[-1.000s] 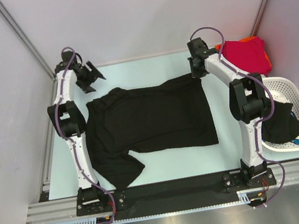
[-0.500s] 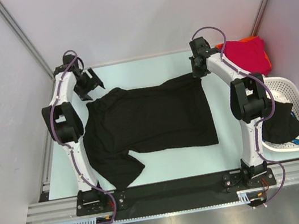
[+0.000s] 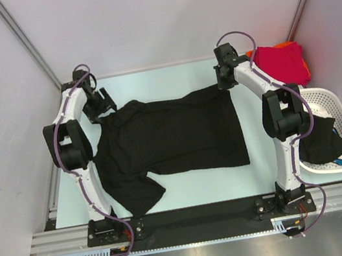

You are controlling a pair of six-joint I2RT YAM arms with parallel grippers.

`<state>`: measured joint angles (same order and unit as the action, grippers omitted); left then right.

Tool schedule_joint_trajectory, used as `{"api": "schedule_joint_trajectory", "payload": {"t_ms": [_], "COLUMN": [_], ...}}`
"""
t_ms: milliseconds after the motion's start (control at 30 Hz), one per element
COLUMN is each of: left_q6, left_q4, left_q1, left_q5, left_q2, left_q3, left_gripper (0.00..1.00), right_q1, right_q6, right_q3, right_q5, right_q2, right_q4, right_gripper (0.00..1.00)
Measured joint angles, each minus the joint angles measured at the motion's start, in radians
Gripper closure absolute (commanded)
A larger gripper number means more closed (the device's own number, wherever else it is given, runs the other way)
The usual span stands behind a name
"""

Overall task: Fold and stack the t-shirts
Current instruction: Fold the flattened tshirt in 1/3 of the way

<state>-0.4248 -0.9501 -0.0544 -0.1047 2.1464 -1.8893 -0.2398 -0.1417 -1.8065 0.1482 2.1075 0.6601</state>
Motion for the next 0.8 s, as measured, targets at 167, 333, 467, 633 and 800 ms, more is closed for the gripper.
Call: {"api": "schedule_joint_trajectory", "payload": {"t_ms": [167,333,467,633,800], "left_q6": [0.0,0.008,0.009,0.019,0.038], "left_q4": [0.008,0.019,0.023,0.024,0.017], "left_q1": [0.0,0.0,0.0,0.0,0.0], "left_q5": [-0.003,-0.003,-0.007,-0.014,-0.013], "left_q2": [0.0,0.0,0.003,0.022,0.056], "left_q3": [0.021,0.009,-0.027,-0.046,-0.05], "left_gripper": [0.39,0.44,0.55,0.69,0.4], "right_q1": [0.0,-0.001,-0.003,-0.005,-0.005], "right_q6": [0.0,0.0,0.0,0.0,0.0], "right_q3": [0.0,0.0,0.0,0.0,0.0], "right_q5": [0.0,0.0,0.0,0.0,0.001], "right_q2": [0.0,0.0,0.0,0.0,0.0], "right_q4": [0.0,0.0,0.0,0.0,0.0], "right_gripper": [1.0,1.0,1.0,1.0,1.0]}}
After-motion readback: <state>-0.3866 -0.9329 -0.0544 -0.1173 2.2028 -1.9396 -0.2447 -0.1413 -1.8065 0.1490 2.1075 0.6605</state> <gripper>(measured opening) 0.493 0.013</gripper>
